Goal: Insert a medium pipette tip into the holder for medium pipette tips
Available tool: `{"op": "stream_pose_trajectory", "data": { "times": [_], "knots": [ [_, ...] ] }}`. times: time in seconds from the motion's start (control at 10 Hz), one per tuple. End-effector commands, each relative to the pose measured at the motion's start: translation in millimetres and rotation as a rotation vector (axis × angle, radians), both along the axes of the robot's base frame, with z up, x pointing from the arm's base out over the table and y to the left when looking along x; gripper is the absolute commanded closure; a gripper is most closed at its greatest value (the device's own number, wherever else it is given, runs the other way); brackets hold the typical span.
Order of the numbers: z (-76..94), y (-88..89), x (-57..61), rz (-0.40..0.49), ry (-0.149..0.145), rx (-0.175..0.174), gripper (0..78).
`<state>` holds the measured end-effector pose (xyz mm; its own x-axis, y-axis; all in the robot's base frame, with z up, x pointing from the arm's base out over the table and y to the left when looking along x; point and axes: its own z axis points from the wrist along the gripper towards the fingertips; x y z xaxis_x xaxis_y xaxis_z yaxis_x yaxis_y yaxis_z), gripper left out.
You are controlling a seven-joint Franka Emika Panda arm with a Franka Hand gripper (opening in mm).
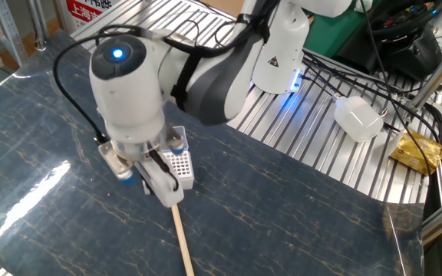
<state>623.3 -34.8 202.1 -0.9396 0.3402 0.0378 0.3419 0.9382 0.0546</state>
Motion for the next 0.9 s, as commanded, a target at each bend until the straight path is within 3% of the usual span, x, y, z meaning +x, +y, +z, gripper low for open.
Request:
{"op": "stream_pose_trajectory", "data": {
  "times": [0.1,0.3,0.6,0.9],
  "knots": [
    [2.1,-12.1,-0.7,0.091,-0.041,-0.048,76.4],
    [3.1,-15.3,-2.0,0.133,-0.048,-0.052,76.4],
    [1.8,-16.2,-7.0,0.179,-0.091,-0.061,76.4],
    [-2.0,-14.0,-15.5,0.204,-0.11,-0.076,76.4]
  ]
}}
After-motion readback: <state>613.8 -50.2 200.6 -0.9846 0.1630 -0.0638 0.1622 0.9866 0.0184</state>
